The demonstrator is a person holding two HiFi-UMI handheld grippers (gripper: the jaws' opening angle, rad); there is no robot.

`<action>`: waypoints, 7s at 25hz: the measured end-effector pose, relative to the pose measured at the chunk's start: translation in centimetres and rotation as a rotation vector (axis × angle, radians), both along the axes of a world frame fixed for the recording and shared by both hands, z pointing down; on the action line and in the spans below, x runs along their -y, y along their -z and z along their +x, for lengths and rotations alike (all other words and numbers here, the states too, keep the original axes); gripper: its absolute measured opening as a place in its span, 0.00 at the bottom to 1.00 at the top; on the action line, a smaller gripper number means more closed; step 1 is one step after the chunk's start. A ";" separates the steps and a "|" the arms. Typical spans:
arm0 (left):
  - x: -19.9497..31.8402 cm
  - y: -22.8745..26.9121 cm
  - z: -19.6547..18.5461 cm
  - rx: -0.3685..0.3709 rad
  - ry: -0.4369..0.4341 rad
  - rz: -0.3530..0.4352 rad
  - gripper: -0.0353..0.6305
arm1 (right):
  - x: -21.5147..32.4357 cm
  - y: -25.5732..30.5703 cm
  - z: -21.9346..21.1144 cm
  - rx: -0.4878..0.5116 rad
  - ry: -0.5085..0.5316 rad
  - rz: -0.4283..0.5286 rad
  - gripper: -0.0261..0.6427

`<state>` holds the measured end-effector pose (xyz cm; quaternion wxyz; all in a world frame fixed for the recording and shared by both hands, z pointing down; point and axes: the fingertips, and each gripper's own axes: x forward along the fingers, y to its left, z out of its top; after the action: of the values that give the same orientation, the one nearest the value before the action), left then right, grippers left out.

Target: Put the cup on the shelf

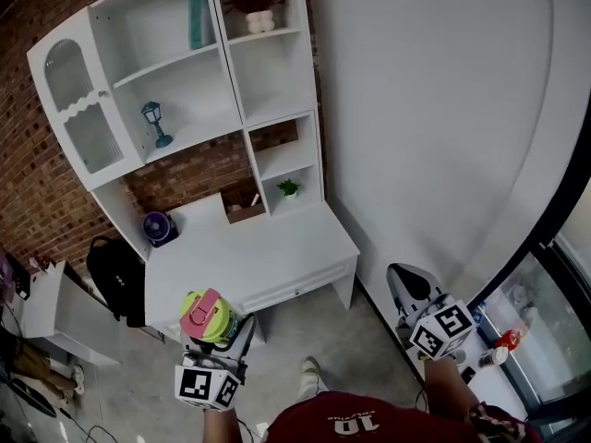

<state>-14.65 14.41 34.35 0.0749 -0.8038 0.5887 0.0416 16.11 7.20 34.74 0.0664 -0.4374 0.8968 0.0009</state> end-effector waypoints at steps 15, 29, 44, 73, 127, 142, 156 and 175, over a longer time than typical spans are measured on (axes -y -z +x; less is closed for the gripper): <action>15.8 1.7 -7.4 0.011 -0.015 -0.003 0.68 | 15.6 2.1 -6.9 -0.033 -0.015 -0.011 0.05; 25.7 0.5 -11.0 0.015 -0.113 -0.017 0.68 | 23.4 1.8 -11.8 -0.057 -0.062 -0.026 0.05; 29.4 -3.0 -10.3 -0.034 -0.191 -0.070 0.68 | 26.2 -0.4 -13.0 -0.085 -0.075 -0.087 0.05; 38.8 -2.9 1.4 -0.027 -0.138 -0.115 0.68 | 36.7 -1.0 -6.7 -0.011 0.097 -0.081 0.05; 63.3 -8.4 2.4 -0.024 -0.273 -0.149 0.68 | 48.7 -3.7 -14.8 -0.064 0.149 -0.090 0.05; 71.8 -11.4 2.7 -0.020 -0.142 -0.192 0.68 | 52.1 -5.7 -13.8 -0.056 0.198 -0.137 0.05; 78.4 -13.2 1.9 -0.023 -0.027 -0.233 0.68 | 54.3 -6.2 -12.2 -0.065 0.209 -0.148 0.05; 81.4 -14.4 1.1 -0.021 0.044 -0.230 0.68 | 55.7 -7.4 -11.2 -0.073 0.192 -0.175 0.05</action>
<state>-13.51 -67.04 48.73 -0.0229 -0.7934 0.6080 -0.0194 4.89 -48.49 42.11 -0.0049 -0.3533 0.9331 -0.0676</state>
